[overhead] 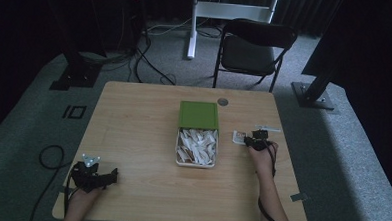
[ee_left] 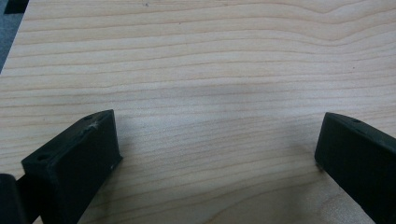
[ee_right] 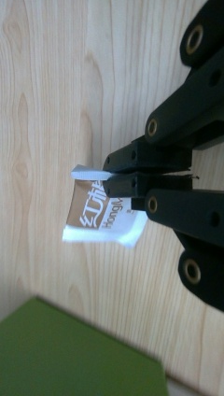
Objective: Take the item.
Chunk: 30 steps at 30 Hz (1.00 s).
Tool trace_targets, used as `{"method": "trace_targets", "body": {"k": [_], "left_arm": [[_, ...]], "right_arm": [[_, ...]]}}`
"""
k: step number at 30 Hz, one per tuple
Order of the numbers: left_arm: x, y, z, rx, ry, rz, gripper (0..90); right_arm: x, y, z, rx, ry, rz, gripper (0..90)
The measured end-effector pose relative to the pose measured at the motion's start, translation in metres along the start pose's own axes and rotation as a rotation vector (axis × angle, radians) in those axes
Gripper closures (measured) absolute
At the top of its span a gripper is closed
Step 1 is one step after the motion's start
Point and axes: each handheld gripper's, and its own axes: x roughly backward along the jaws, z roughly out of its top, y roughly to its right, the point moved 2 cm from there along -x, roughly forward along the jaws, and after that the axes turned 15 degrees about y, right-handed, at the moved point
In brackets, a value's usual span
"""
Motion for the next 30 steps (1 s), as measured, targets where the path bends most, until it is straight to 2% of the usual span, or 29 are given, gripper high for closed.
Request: {"method": "trace_targets", "body": {"k": [1, 4, 5, 6, 8, 11, 16, 17, 19, 23, 25, 30], "left_arm": [[0.0, 0.0, 0.0, 0.0, 0.0, 0.0, 0.7], [0.0, 0.0, 0.0, 0.0, -0.001, 0.0, 0.7], [0.0, 0.0, 0.0, 0.0, 0.0, 0.0, 0.7], [0.0, 0.0, 0.0, 0.0, 0.0, 0.0, 0.7], [0.0, 0.0, 0.0, 0.0, 0.0, 0.0, 0.7], [0.0, 0.0, 0.0, 0.0, 0.0, 0.0, 0.7], [0.0, 0.0, 0.0, 0.0, -0.001, 0.0, 0.7], [0.0, 0.0, 0.0, 0.0, -0.001, 0.0, 0.7], [0.0, 0.0, 0.0, 0.0, 0.0, 0.0, 0.7], [0.0, 0.0, 0.0, 0.0, -0.001, 0.0, 0.7], [0.0, 0.0, 0.0, 0.0, 0.0, 0.0, 0.7], [0.0, 0.0, 0.0, 0.0, 0.0, 0.0, 0.7]], "right_arm": [[-0.002, 0.002, 0.0, 0.012, 0.0, -0.01, 81.2], [-0.003, 0.004, 0.0, 0.035, -0.008, -0.028, 78.1], [-0.004, 0.007, 0.0, 0.044, -0.013, -0.029, 69.6], [-0.004, 0.008, -0.001, 0.047, -0.011, -0.03, 67.8], [-0.004, 0.011, -0.002, 0.035, 0.007, -0.04, 60.4], [-0.002, 0.013, -0.006, 0.026, 0.009, -0.016, 50.0], [0.004, 0.014, -0.013, 0.026, 0.015, 0.005, 46.0], [0.009, 0.015, -0.016, 0.03, 0.022, 0.002, 39.5], [0.013, 0.015, -0.02, 0.031, 0.027, 0.001, 35.9], [0.024, 0.017, -0.021, 0.025, 0.062, -0.009, 31.7], [0.033, 0.017, -0.023, 0.025, 0.082, -0.016, 25.9], [0.046, 0.017, -0.027, 0.046, 0.093, -0.024, 22.2]]}}
